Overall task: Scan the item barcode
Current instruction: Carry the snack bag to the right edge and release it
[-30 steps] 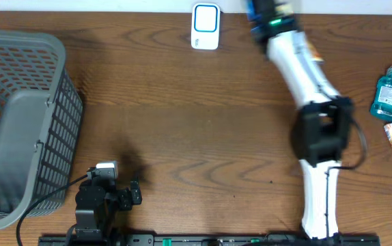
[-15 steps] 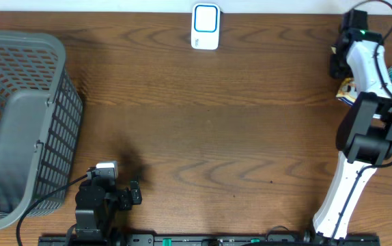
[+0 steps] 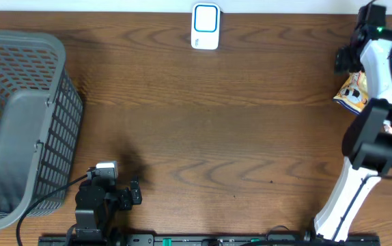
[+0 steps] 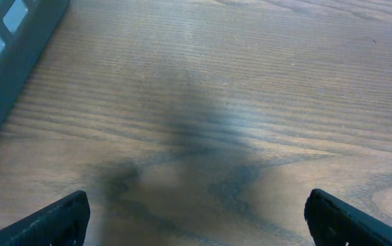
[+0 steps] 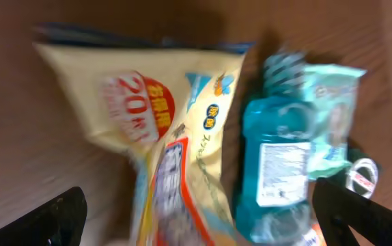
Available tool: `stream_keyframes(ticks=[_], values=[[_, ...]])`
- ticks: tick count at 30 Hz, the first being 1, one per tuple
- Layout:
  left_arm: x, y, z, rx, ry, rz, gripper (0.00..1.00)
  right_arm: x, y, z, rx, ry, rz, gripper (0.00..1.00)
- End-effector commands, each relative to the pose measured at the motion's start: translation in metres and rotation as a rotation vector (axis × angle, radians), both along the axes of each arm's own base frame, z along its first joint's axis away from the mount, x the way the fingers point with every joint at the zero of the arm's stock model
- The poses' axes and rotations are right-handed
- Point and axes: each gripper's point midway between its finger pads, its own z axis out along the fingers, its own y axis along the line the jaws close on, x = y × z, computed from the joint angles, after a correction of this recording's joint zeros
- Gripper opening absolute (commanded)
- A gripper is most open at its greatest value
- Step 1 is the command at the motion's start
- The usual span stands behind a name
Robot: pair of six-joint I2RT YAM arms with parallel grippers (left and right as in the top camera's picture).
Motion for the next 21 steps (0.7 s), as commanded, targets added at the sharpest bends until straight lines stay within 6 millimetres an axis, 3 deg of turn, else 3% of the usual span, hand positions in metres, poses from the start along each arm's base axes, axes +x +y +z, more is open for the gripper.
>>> stream_keyframes(ticks=[1, 4, 7, 13, 17, 21], values=[[-0.003, 0.002, -0.005, 0.016, 0.020, 0.000, 0.98, 0.003, 0.043, 0.114, 0.064, -0.261, 0.070, 0.99], [-0.003, 0.002, -0.005, 0.016, 0.020, 0.000, 0.98, -0.010, 0.085, 0.179, 0.117, -0.393, 0.171, 0.99], [-0.003, 0.002, -0.006, 0.017, 0.021, 0.000, 0.98, -0.037, 0.118, 0.236, 0.148, -0.517, 0.203, 0.99], [-0.003, 0.002, -0.005, 0.016, 0.020, 0.000, 0.98, -0.123, 0.188, 0.334, 0.182, -0.711, 0.371, 0.99], [-0.003, 0.002, -0.005, 0.016, 0.020, 0.000, 0.98, -0.170, 0.203, 0.377, 0.196, -0.836, 0.436, 0.99], [-0.003, 0.002, -0.005, 0.016, 0.020, 0.000, 0.98, -0.211, 0.199, 0.402, 0.195, -0.915, 0.450, 0.99]])
